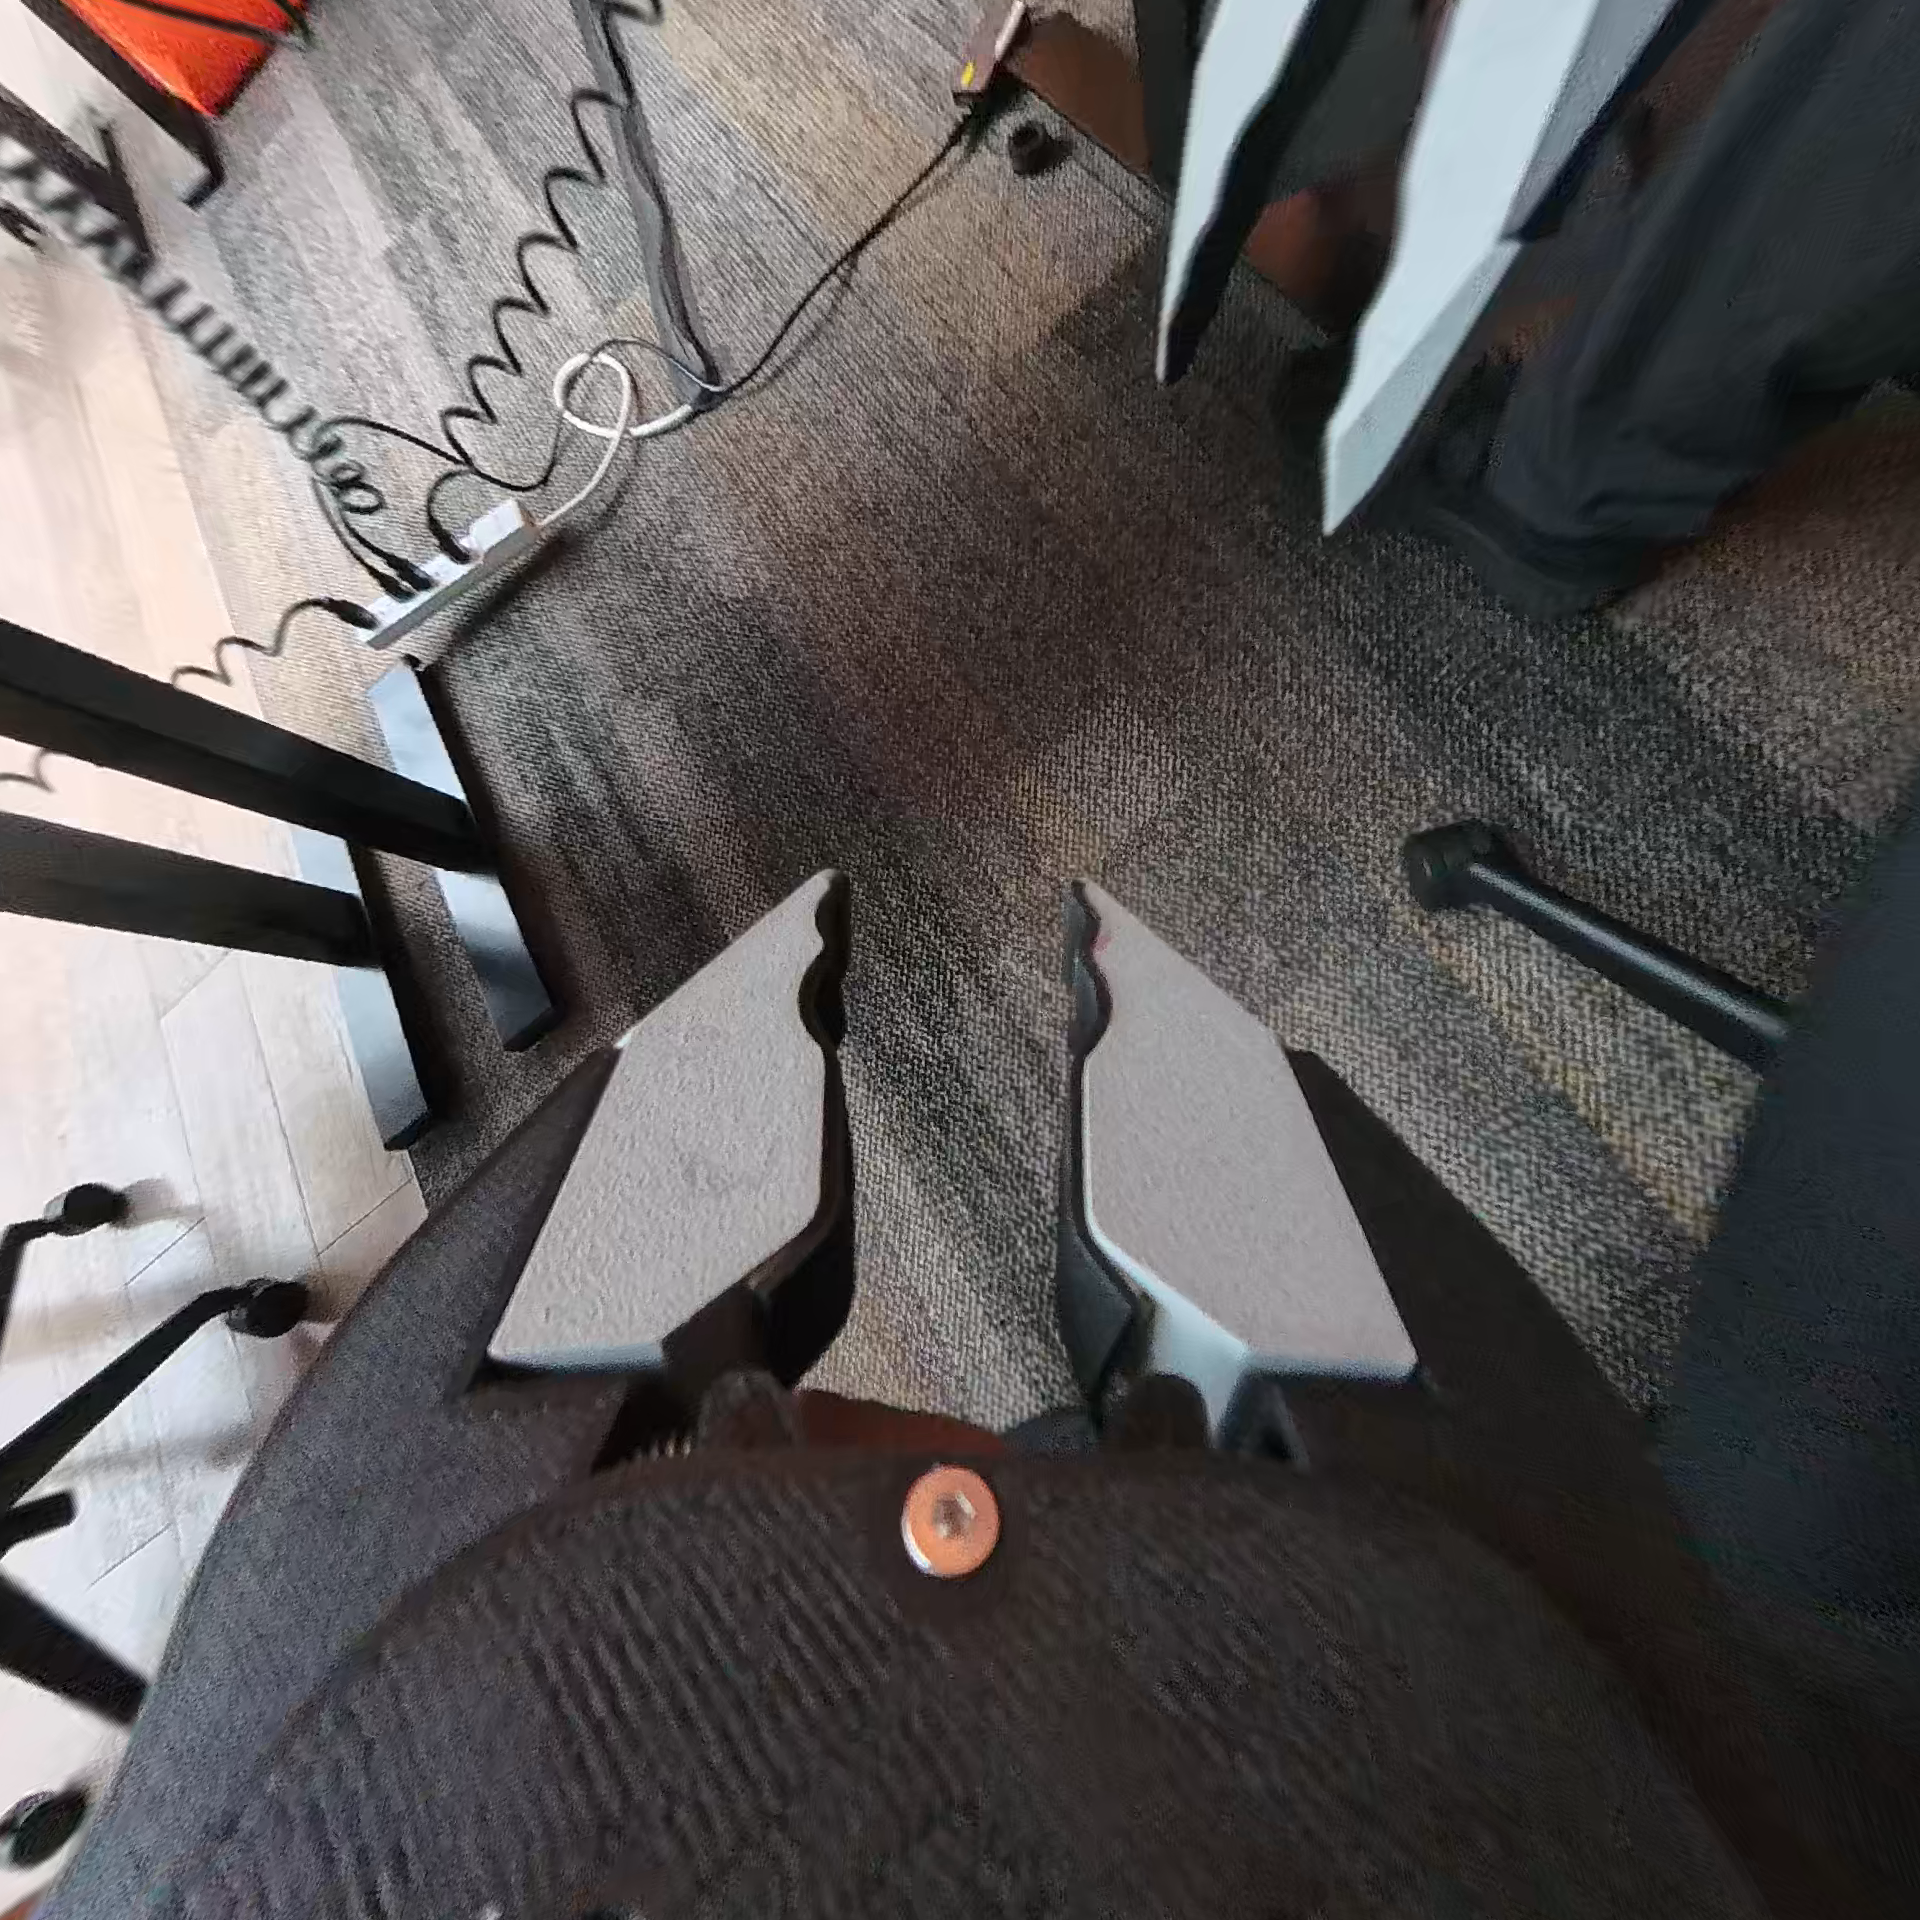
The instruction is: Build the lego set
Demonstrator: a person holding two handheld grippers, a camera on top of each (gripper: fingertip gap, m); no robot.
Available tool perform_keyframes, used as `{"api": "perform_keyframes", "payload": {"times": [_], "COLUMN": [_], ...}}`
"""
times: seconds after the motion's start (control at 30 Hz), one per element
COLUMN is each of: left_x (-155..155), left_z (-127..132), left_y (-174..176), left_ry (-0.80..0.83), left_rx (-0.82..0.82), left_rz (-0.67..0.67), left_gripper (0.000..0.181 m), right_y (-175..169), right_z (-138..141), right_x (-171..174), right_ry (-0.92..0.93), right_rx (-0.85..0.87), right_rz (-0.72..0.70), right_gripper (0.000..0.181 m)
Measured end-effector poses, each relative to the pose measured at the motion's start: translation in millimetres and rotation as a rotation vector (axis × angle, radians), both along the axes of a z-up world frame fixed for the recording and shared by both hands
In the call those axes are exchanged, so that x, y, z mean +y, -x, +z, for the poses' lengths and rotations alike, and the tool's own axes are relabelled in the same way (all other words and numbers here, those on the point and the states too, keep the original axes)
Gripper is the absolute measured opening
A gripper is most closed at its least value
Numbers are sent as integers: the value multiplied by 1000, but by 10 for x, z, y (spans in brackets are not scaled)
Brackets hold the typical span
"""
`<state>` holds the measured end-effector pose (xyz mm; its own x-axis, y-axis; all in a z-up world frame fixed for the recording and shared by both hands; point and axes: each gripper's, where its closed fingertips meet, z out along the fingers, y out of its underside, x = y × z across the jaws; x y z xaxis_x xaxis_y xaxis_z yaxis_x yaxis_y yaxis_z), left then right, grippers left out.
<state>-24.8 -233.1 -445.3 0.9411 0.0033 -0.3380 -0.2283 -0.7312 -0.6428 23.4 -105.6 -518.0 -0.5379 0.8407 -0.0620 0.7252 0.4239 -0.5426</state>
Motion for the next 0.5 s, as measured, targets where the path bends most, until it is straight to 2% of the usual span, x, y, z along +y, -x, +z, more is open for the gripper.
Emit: {"api": "perform_keyframes", "payload": {"times": [0.1,0.17,0.2,0.27,0.33,0.43,0.5], "left_x": [89,169,246,344,435,590,653], "left_z": [-487,-778,-906,-1322,-1839,-2572,-3071], "left_y": [252,427,584,923,1182,1384,1408], "left_ry": [60,113,95,97,123,87,85], "left_rx": [-80,-135,-109,-46,-80,-178,-233], "left_rz": [-48,-126,-162,-218,-197,-153,-130], "left_gripper": [39,45,43,38,43,38,40], "right_y": [408,747,929,1332,1723,2132,2186], "right_z": [-754,-1364,-1678,-2252,-2746,-3272,-3546], "right_x": [251,544,729,1165,1664,2443,3048], "right_ry": [-50,-90,-113,-166,-221,-223,-226], "right_rx": [-79,-116,-128,-145,-186,-223,-234], "right_rz": [30,23,14,-11,-73,-251,-377], "right_gripper": [69,66,66,64,66,66,65]}}
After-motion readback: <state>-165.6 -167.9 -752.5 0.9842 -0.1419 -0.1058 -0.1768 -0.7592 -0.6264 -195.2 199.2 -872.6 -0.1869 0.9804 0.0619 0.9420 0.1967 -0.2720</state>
